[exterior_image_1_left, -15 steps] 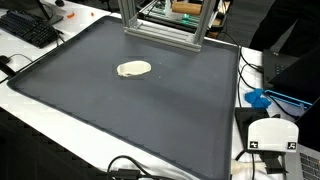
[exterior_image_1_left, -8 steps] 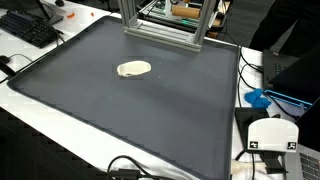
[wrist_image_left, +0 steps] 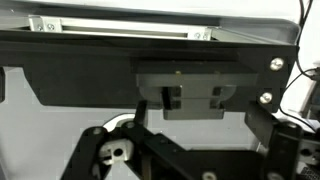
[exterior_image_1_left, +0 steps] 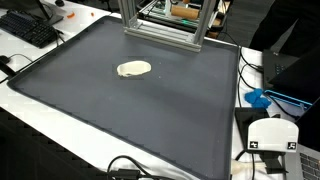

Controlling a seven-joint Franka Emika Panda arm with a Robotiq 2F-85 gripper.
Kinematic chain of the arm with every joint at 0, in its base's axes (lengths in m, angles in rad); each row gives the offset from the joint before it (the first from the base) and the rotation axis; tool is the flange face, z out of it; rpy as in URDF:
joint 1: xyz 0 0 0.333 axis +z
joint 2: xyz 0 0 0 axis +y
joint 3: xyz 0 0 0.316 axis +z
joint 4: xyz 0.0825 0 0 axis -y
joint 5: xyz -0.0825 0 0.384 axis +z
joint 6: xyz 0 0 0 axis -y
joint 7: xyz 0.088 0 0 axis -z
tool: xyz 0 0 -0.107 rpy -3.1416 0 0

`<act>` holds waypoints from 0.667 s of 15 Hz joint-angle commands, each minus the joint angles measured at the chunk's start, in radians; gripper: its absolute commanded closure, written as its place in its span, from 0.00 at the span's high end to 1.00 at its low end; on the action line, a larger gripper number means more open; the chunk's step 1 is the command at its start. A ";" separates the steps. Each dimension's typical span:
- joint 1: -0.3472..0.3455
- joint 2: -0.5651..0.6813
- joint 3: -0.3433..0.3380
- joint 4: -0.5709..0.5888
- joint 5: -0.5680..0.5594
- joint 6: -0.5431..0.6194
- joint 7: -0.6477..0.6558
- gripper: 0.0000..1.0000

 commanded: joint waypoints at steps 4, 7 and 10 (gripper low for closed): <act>-0.085 0.041 0.013 0.110 -0.002 0.001 0.109 1.00; -0.142 0.103 0.034 0.156 -0.004 0.029 0.228 1.00; -0.187 0.178 0.057 0.181 -0.020 0.085 0.330 1.00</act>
